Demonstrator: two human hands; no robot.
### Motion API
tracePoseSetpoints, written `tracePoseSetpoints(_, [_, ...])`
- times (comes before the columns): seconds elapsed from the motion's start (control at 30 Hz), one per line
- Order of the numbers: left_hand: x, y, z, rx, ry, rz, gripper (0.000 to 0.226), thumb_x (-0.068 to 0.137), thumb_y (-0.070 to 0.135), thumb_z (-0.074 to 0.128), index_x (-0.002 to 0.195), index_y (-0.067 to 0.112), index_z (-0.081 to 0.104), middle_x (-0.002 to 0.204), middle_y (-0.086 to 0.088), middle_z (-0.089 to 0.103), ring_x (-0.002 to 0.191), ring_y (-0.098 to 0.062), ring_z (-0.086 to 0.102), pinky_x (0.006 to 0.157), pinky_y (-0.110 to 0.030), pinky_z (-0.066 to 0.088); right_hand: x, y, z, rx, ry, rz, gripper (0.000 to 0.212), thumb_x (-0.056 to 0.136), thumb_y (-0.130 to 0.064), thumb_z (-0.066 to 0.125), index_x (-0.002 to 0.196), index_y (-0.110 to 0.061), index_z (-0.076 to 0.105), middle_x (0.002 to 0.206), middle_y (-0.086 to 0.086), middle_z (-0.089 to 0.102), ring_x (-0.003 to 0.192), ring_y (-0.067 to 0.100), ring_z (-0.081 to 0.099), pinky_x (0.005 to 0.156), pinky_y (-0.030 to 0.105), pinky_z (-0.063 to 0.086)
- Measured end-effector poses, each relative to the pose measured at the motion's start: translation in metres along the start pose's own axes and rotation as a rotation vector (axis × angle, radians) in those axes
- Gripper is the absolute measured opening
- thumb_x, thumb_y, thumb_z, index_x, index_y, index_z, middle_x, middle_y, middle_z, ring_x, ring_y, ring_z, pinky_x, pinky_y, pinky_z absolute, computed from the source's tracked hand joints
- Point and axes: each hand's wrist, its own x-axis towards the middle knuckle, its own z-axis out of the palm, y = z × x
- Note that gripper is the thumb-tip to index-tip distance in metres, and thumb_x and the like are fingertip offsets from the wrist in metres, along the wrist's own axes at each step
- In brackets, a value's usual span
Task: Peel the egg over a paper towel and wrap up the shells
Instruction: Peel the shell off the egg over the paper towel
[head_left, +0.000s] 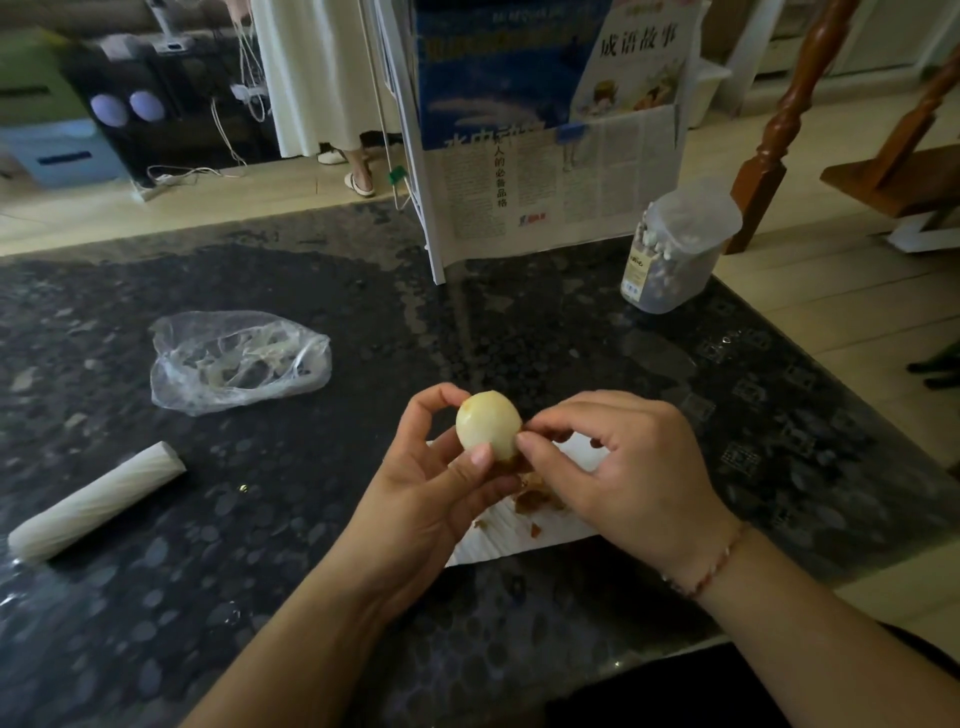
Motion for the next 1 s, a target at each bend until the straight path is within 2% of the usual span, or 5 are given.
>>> tracePoseSetpoints(0.27, [0.000, 0.001, 0.002, 0.194, 0.009, 0.036, 0.037, 0.076, 0.014, 0.075, 0.105, 0.029, 0.058, 0.107, -0.010, 0.070, 0.096, -0.029, 0.068, 0.084, -0.038, 0.058, 0.000, -0.001, 0.003, -0.188, -0.042, -0.052, 0.020, 0.086, -0.028, 0.059, 0.080, -0.016, 0.074, 0.073, -0.003, 0.070, 0.066, 0.015, 0.065, 0.056, 0.037, 0.052])
tracePoseSetpoints(0.53, [-0.004, 0.001, -0.004, -0.075, 0.028, -0.099, 0.047, 0.083, 0.016, 0.067, 0.129, 0.014, 0.061, 0.110, -0.018, 0.066, 0.088, -0.025, 0.067, 0.077, -0.032, 0.058, 0.001, 0.001, 0.006, 0.357, -0.120, 0.274, 0.010, 0.087, -0.020, 0.063, 0.081, -0.020, 0.071, 0.074, -0.015, 0.067, 0.074, 0.000, 0.065, 0.059, 0.006, 0.047])
tracePoseSetpoints(0.8, [0.001, 0.000, -0.006, -0.041, 0.050, -0.099, 0.049, 0.073, 0.012, 0.073, 0.122, 0.015, 0.068, 0.098, -0.013, 0.069, 0.075, -0.017, 0.065, 0.069, -0.026, 0.057, 0.002, 0.003, 0.004, 0.431, -0.177, 0.216, 0.012, 0.090, -0.010, 0.061, 0.080, -0.014, 0.066, 0.074, -0.006, 0.065, 0.069, 0.005, 0.062, 0.058, 0.010, 0.045])
tracePoseSetpoints(0.93, [0.002, 0.002, -0.011, -0.054, 0.075, -0.102, 0.050, 0.073, 0.011, 0.072, 0.123, 0.015, 0.067, 0.102, -0.015, 0.071, 0.075, -0.016, 0.064, 0.072, -0.026, 0.056, 0.004, 0.005, 0.000, 0.445, -0.103, 0.207, 0.014, 0.090, -0.021, 0.056, 0.079, -0.019, 0.064, 0.075, -0.004, 0.065, 0.067, 0.022, 0.063, 0.058, 0.029, 0.052])
tracePoseSetpoints(1.0, [0.002, 0.003, -0.012, -0.067, 0.074, -0.105, 0.050, 0.076, 0.013, 0.071, 0.125, 0.013, 0.066, 0.105, -0.017, 0.070, 0.076, -0.016, 0.065, 0.072, -0.027, 0.057, 0.005, 0.008, -0.001, 0.362, -0.079, 0.194, 0.013, 0.089, -0.023, 0.058, 0.080, -0.021, 0.066, 0.075, -0.009, 0.065, 0.075, 0.014, 0.064, 0.064, 0.019, 0.052])
